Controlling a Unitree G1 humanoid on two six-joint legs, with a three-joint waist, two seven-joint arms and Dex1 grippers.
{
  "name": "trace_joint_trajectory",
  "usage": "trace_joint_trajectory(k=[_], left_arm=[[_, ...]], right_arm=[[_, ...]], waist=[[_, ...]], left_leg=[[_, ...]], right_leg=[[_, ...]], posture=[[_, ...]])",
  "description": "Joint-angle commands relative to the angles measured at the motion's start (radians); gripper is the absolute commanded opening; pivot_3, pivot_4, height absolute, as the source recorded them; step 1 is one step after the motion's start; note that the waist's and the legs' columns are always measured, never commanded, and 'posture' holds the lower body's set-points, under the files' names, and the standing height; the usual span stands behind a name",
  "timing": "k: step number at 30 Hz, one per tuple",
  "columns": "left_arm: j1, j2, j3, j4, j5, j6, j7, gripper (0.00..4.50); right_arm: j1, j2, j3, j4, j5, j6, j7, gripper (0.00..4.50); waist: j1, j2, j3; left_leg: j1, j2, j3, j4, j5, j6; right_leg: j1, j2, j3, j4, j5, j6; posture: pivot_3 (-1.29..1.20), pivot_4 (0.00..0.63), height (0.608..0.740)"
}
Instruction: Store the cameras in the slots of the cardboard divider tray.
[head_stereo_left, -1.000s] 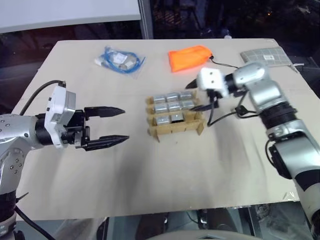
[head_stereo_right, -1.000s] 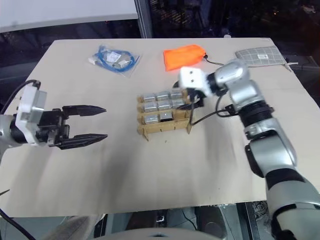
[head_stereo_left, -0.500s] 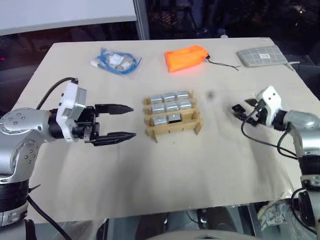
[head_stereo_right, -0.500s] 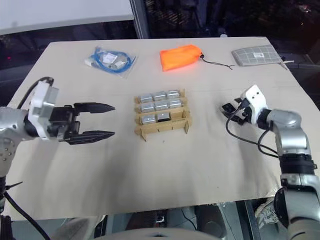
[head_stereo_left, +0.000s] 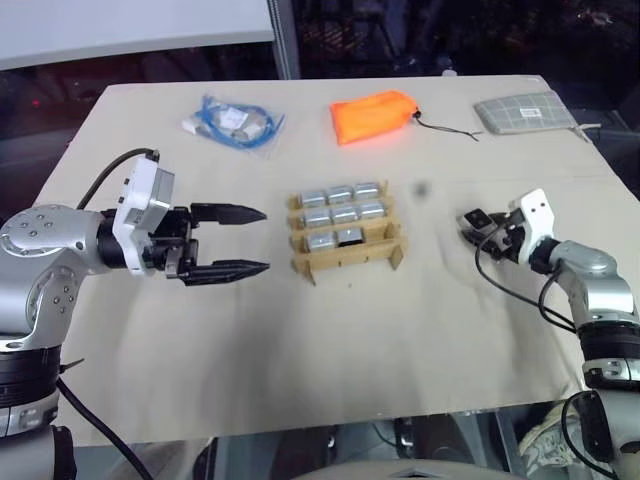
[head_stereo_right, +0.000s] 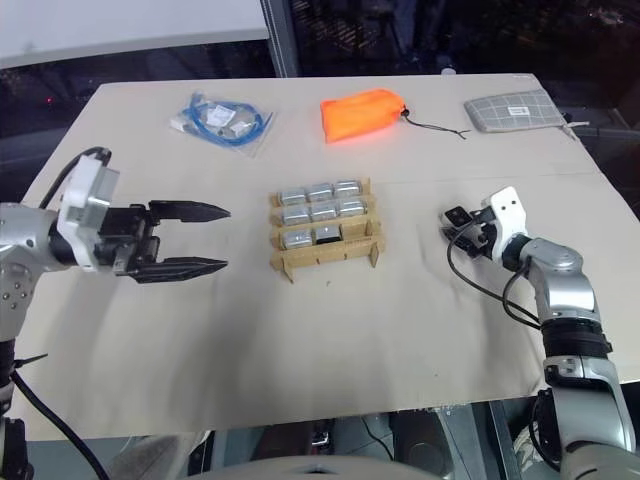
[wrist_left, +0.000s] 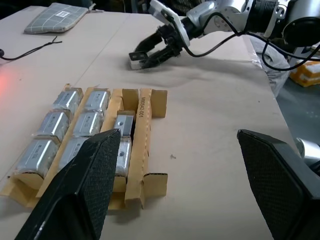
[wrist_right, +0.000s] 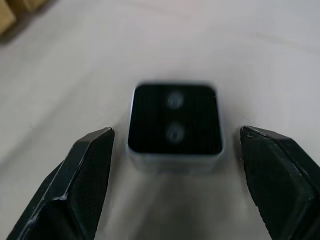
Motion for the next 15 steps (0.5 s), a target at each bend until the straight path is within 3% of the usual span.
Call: trace_joint_trajectory(k=[1,2,5,9,12,15], left_arm=[[-0.016,0.019,0.021,-0.011,-0.004,-0.005,-0.004,3.88],[-0.019,0.020,0.019,-0.009,-0.004,-0.005,-0.005,3.88],[-0.029,0.020,0.013,-0.001,-0.001,-0.006,-0.009,3.88],[-0.053,-0.002,0.003,0.006,-0.014,0.005,0.003,3.88],[-0.083,-0.120,-0.002,-0.044,-0.133,0.114,0.141,3.88],[-0.057,-0.215,-0.075,-0.100,-0.125,0.175,0.255,3.88]], right_arm=[[-0.008,0.000,-0.020,-0.009,0.022,-0.031,-0.007,3.42],[-0.009,-0.001,-0.021,-0.012,0.027,-0.037,-0.001,3.27],[-0.010,-0.002,-0.020,-0.018,0.031,-0.049,0.000,1.88],[0.008,-0.011,-0.007,-0.041,0.015,-0.100,0.004,1.88],[0.036,-0.032,0.052,-0.102,-0.069,-0.293,0.010,1.88],[0.047,-0.006,0.124,-0.215,-0.127,-0.504,0.010,1.88]], waist=[[0.001,0.000,0.000],[0.002,0.000,0.000],[0.004,0.000,0.000],[0.005,0.000,0.000],[0.009,0.000,0.000],[0.004,0.000,0.000]], left_leg=[[0.000,0.000,0.000,0.000,0.000,0.000],[0.000,0.000,0.000,0.000,0.000,0.000],[0.000,0.000,0.000,0.000,0.000,0.000],[0.000,0.000,0.000,0.000,0.000,0.000],[0.000,0.000,-0.001,0.000,0.000,0.000],[0.000,0.000,-0.001,0.001,0.000,0.000]], right_leg=[[0.000,0.000,0.000,0.000,0.000,0.000],[0.000,0.000,0.000,0.000,0.000,0.000],[0.000,0.000,0.000,0.000,0.000,0.000],[0.000,0.000,0.000,0.000,0.000,0.000],[0.000,0.000,-0.001,0.000,0.000,0.000],[0.000,-0.001,0.000,0.000,0.000,0.000]], posture=[[0.00,0.150,0.740],[0.00,0.150,0.740],[0.00,0.150,0.740],[0.00,0.150,0.740],[0.00,0.150,0.740],[0.00,0.150,0.740]])
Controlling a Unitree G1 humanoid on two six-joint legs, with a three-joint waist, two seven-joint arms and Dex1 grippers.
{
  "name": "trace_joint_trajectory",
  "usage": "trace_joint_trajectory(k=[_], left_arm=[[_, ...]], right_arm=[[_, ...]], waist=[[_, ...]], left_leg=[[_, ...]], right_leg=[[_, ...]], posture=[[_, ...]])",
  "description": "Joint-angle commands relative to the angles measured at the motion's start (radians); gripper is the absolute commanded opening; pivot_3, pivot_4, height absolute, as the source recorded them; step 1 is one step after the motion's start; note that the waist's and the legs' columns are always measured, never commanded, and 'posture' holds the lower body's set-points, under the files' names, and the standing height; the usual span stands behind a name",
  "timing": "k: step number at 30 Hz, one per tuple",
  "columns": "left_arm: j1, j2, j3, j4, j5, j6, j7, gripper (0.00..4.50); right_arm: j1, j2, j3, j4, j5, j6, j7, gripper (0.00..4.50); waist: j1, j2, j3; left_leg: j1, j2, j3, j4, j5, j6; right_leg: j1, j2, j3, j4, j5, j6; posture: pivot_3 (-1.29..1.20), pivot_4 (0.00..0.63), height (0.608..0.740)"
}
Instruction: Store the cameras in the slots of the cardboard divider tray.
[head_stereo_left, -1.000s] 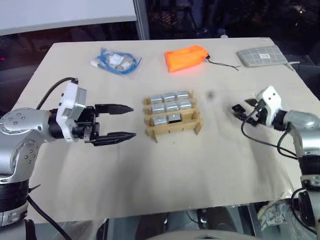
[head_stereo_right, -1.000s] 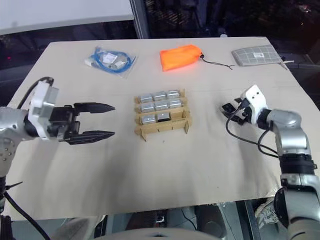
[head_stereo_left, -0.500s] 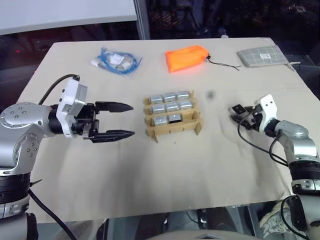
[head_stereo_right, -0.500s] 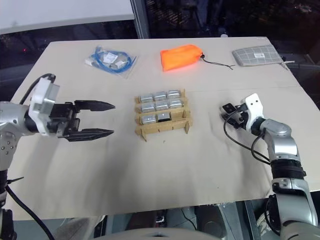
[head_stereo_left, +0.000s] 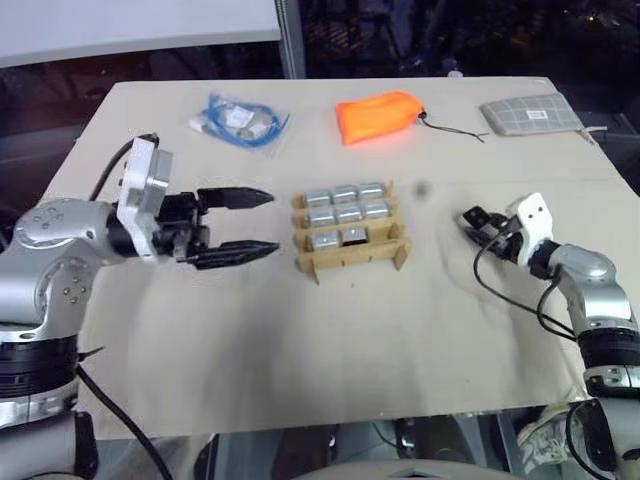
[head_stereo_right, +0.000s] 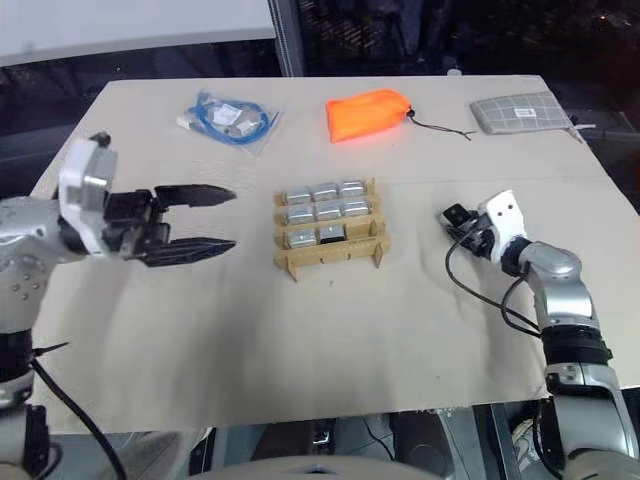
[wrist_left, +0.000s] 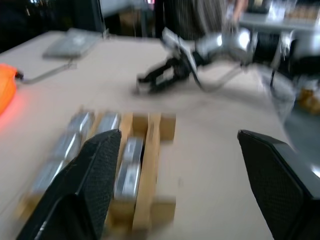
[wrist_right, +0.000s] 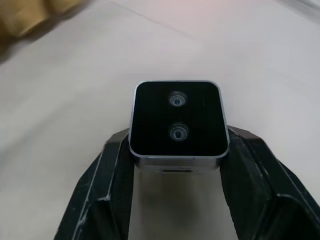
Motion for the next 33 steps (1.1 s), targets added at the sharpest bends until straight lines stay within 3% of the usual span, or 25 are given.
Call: trace_joint_trajectory(k=[1,4,9,26,31,33], left_arm=[[0.007,-0.074,-0.075,-0.061,-0.034,0.103,0.143,3.88],[-0.007,-0.138,-0.115,-0.059,-0.102,0.245,0.244,3.88],[-0.058,-0.199,-0.148,-0.019,-0.108,0.317,0.318,3.88],[-0.069,-0.199,-0.167,-0.001,-0.079,0.316,0.281,3.88],[-0.062,-0.199,-0.163,-0.006,-0.083,0.318,0.279,1.89],[-0.061,-0.198,-0.166,-0.008,-0.081,0.318,0.277,0.84]], right_arm=[[-0.010,0.025,0.075,-0.180,-0.051,-0.227,0.006,1.88],[-0.017,0.049,0.170,-0.272,-0.111,-0.335,0.015,1.88],[-0.060,0.070,0.263,-0.320,-0.198,-0.471,-0.004,1.88],[-0.115,0.103,0.371,-0.327,-0.317,-0.621,-0.065,1.88],[-0.119,0.109,0.372,-0.325,-0.316,-0.621,-0.071,1.88],[-0.119,0.111,0.371,-0.325,-0.316,-0.617,-0.073,1.88]], waist=[[-0.007,-0.001,0.000],[-0.008,-0.001,0.000],[0.002,-0.001,0.000],[0.001,-0.002,0.000],[0.000,-0.002,0.000],[0.000,-0.002,0.000]], left_leg=[[0.000,0.000,0.000,0.000,0.000,0.000],[0.001,0.002,-0.001,0.000,0.000,-0.001],[0.000,0.000,-0.001,0.002,0.000,-0.001],[0.000,0.000,-0.002,0.003,0.001,-0.001],[0.001,0.000,-0.002,0.003,0.001,-0.001],[0.000,0.000,-0.002,0.003,0.000,-0.001]], right_leg=[[0.000,0.001,0.000,0.000,0.000,0.000],[0.000,0.002,0.000,0.001,0.000,0.000],[0.000,0.001,0.000,0.001,0.000,0.000],[0.001,0.001,-0.002,0.001,0.000,0.000],[0.001,0.001,-0.002,0.001,0.000,0.000],[0.001,0.001,-0.002,0.001,0.000,0.000]], posture=[[0.00,0.150,0.740],[0.00,0.150,0.740],[0.00,0.150,0.740],[0.00,0.150,0.740],[0.00,0.150,0.740],[0.00,0.150,0.740]])
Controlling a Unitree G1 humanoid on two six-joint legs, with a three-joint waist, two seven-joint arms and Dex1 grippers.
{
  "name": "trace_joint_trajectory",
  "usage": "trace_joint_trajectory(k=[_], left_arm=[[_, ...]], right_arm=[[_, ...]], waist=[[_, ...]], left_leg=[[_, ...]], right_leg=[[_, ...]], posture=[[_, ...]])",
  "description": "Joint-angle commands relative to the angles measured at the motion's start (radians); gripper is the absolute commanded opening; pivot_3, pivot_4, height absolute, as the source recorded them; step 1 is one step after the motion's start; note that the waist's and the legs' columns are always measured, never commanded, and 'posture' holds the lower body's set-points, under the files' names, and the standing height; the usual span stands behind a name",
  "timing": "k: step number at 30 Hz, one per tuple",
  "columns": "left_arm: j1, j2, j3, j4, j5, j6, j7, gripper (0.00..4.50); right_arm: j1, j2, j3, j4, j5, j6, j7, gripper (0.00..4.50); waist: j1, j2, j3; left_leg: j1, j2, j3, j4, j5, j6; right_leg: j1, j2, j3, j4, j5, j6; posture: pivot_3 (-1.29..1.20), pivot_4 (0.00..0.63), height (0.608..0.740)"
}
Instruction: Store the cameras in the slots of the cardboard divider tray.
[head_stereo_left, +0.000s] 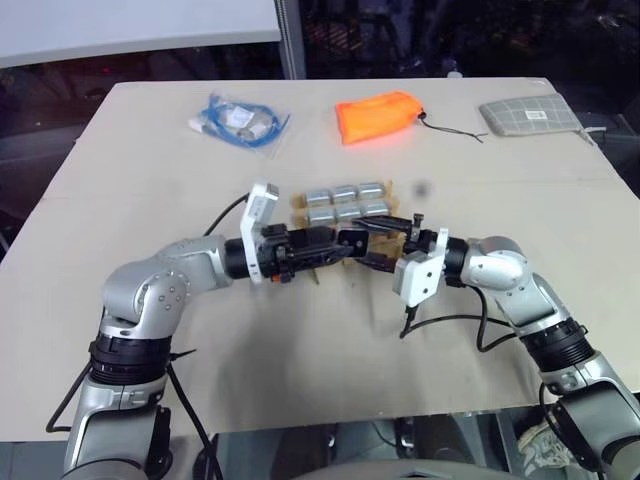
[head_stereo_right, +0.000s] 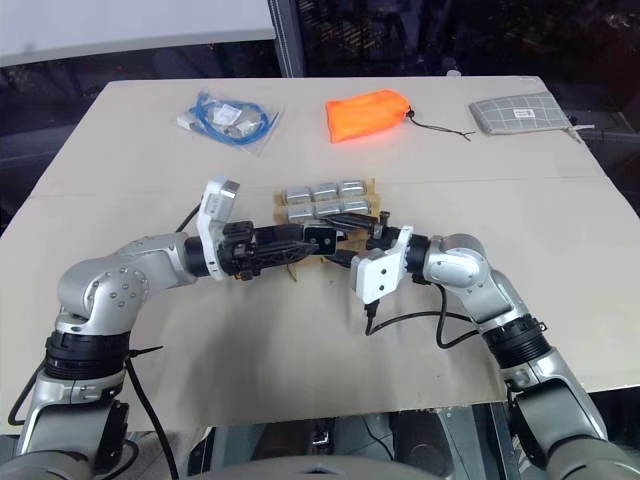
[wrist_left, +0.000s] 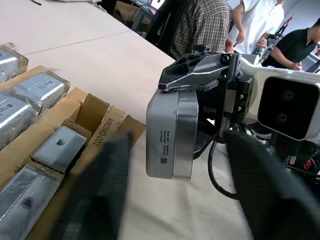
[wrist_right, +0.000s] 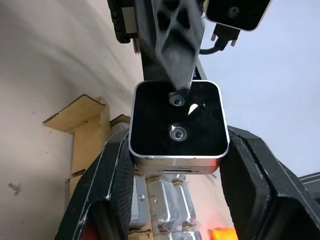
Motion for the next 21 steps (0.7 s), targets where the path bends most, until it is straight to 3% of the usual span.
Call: trace_joint_trajectory(k=[1,9,11,14,15,21], left_arm=[[-0.004,0.004,0.011,-0.026,-0.007,-0.010,-0.013,0.66],[-0.025,-0.024,-0.007,-0.018,0.017,-0.045,-0.013,0.69],[-0.040,-0.032,-0.017,-0.005,0.029,-0.053,-0.018,0.69],[-0.095,-0.029,-0.051,0.042,0.076,-0.089,-0.058,0.69],[-0.123,-0.027,-0.065,0.068,0.099,-0.109,-0.076,0.69],[-0.268,-0.120,-0.125,0.246,0.260,-0.370,-0.158,0.69]], right_arm=[[-0.021,0.007,-0.004,-0.038,0.010,-0.008,-0.021,1.88],[-0.005,0.016,-0.017,-0.062,0.046,0.069,-0.014,1.88],[0.002,0.008,-0.024,-0.080,0.066,0.108,-0.002,2.95],[0.028,-0.025,-0.060,-0.104,0.111,0.190,0.015,4.25],[0.043,-0.050,-0.073,-0.115,0.127,0.226,0.032,4.49],[0.193,-0.103,-0.226,-0.245,0.285,0.463,-0.004,4.49]], waist=[[0.000,0.000,0.000],[0.001,0.000,0.000],[0.001,0.000,0.000],[0.005,0.000,0.000],[0.005,0.000,0.000],[0.016,0.000,0.000]], left_leg=[[0.000,0.000,0.000,0.000,0.000,0.000],[0.000,0.000,0.000,0.000,0.000,0.000],[0.000,0.000,0.000,0.000,0.000,0.000],[0.000,0.000,-0.001,0.000,0.000,0.000],[0.000,0.000,-0.001,0.000,0.000,0.000],[-0.001,-0.001,0.001,0.000,0.000,0.000]], right_leg=[[0.000,0.000,0.000,0.000,0.000,0.000],[0.000,0.000,0.000,0.000,0.000,0.000],[0.000,0.000,0.000,0.000,0.000,0.000],[0.001,0.000,-0.001,0.000,0.000,0.000],[0.001,0.000,-0.002,0.000,0.000,0.000],[0.001,0.000,-0.002,-0.001,0.000,0.000]], posture=[[0.00,0.150,0.740],[0.00,0.150,0.740],[0.00,0.150,0.740],[0.00,0.150,0.740],[0.00,0.150,0.740],[0.00,0.150,0.740]])
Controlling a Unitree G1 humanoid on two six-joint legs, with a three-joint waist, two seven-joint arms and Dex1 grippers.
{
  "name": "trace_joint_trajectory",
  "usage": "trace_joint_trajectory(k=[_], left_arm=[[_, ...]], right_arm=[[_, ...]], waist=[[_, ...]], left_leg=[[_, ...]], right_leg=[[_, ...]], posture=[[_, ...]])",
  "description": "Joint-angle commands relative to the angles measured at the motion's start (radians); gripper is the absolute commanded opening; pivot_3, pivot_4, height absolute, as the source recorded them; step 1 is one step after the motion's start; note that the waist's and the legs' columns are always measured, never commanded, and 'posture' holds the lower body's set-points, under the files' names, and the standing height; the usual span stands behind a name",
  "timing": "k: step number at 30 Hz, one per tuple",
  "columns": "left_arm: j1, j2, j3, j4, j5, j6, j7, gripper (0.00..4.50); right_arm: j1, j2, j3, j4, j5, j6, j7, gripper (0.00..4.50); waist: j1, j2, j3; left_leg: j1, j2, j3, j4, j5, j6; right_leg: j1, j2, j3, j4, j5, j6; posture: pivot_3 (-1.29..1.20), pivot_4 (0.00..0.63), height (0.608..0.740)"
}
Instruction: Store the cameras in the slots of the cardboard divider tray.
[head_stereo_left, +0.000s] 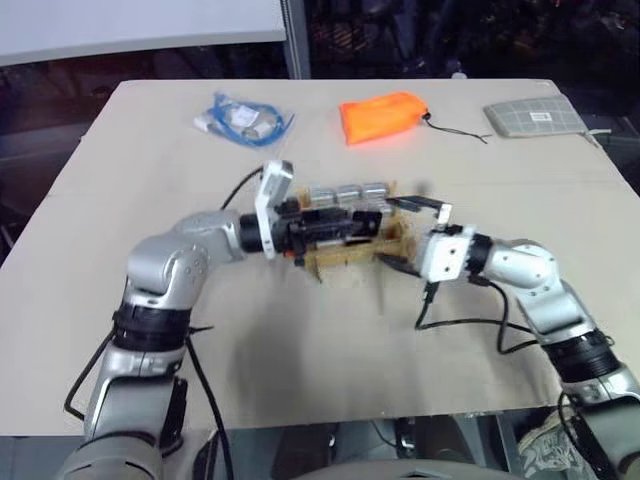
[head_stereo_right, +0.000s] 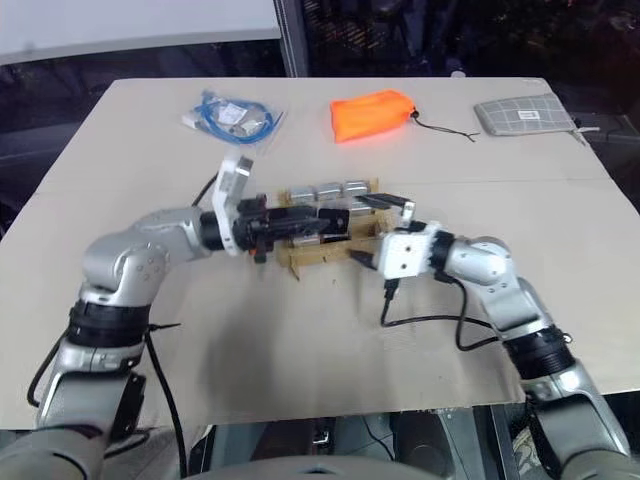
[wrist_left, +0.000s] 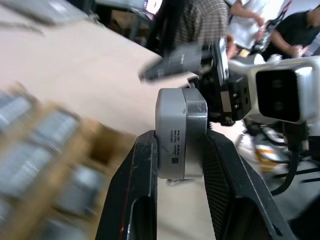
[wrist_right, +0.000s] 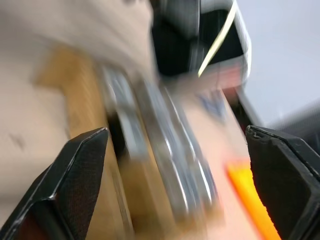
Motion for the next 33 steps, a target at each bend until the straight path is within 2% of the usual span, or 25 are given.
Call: trace_joint_trajectory(k=[1,6,10,12,15,20,24,27,33], left_arm=[[-0.043,-0.062,-0.034,0.067,0.077,-0.174,-0.060,0.69],[-0.023,-0.130,-0.041,0.138,0.134,-0.288,-0.079,0.69],[0.025,-0.169,-0.044,0.168,0.202,-0.408,-0.054,0.69],[0.049,-0.172,-0.049,0.177,0.226,-0.449,-0.061,0.69],[0.086,-0.173,-0.067,0.198,0.270,-0.519,-0.078,0.69],[0.111,-0.235,-0.057,0.275,0.286,-0.600,-0.069,0.69],[0.103,-0.283,-0.059,0.366,0.319,-0.687,-0.067,0.69],[0.090,-0.314,-0.058,0.440,0.339,-0.741,-0.061,0.69],[0.020,-0.347,-0.044,0.590,0.363,-0.829,-0.065,0.69]], right_arm=[[0.096,-0.007,-0.100,-0.168,0.136,0.183,-0.027,4.49],[0.216,0.001,-0.160,-0.340,0.194,0.350,-0.080,4.49],[0.324,0.018,-0.222,-0.503,0.307,0.520,-0.129,4.49],[0.372,0.017,-0.284,-0.602,0.474,0.693,-0.162,4.49],[0.427,-0.074,-0.410,-0.717,0.702,0.945,-0.185,4.49],[0.427,-0.241,-0.634,-0.758,1.071,1.144,-0.226,4.49],[0.462,-0.378,-0.719,-0.790,1.338,1.217,-0.280,4.49],[0.505,-0.454,-0.757,-0.802,1.482,1.228,-0.343,4.49],[0.582,-0.498,-0.818,-0.801,1.529,1.200,-0.398,4.49]], waist=[[0.003,0.000,0.000],[0.000,0.000,0.000],[0.008,0.000,0.000],[0.009,0.000,0.000],[0.011,0.000,0.000],[0.012,-0.001,-0.001],[0.012,-0.001,-0.002],[0.013,-0.002,-0.003],[0.017,-0.007,-0.009]], left_leg=[[0.000,0.000,0.000,-0.001,0.000,0.000],[0.000,0.001,0.002,-0.001,0.000,0.000],[0.000,0.001,0.000,-0.001,0.000,0.000],[0.000,0.000,0.000,0.000,0.000,0.000],[0.000,0.000,-0.002,0.000,0.000,0.001],[0.000,0.000,-0.003,0.000,-0.003,0.005],[0.000,0.000,-0.004,0.000,-0.004,0.007],[0.000,0.000,-0.004,0.000,-0.004,0.007],[0.002,0.000,-0.007,0.003,-0.004,0.008]], right_leg=[[0.000,0.000,0.000,0.000,0.000,0.000],[0.000,0.001,0.000,-0.001,0.000,0.000],[0.000,0.001,0.000,0.000,0.000,0.000],[0.000,0.001,0.000,0.000,0.000,0.000],[0.000,0.000,0.000,0.000,0.000,0.000],[0.001,-0.001,0.000,0.000,0.000,0.000],[0.001,0.000,-0.001,0.000,0.000,0.000],[0.003,0.000,-0.001,-0.001,0.000,0.000],[0.007,-0.002,-0.004,-0.001,0.000,0.000]], posture=[[0.00,0.150,0.740],[0.00,0.150,0.740],[0.00,0.150,0.740],[0.00,0.150,0.740],[0.00,0.150,0.740],[0.00,0.150,0.740],[0.00,0.150,0.740],[0.00,0.150,0.740],[0.00,0.150,0.740]])
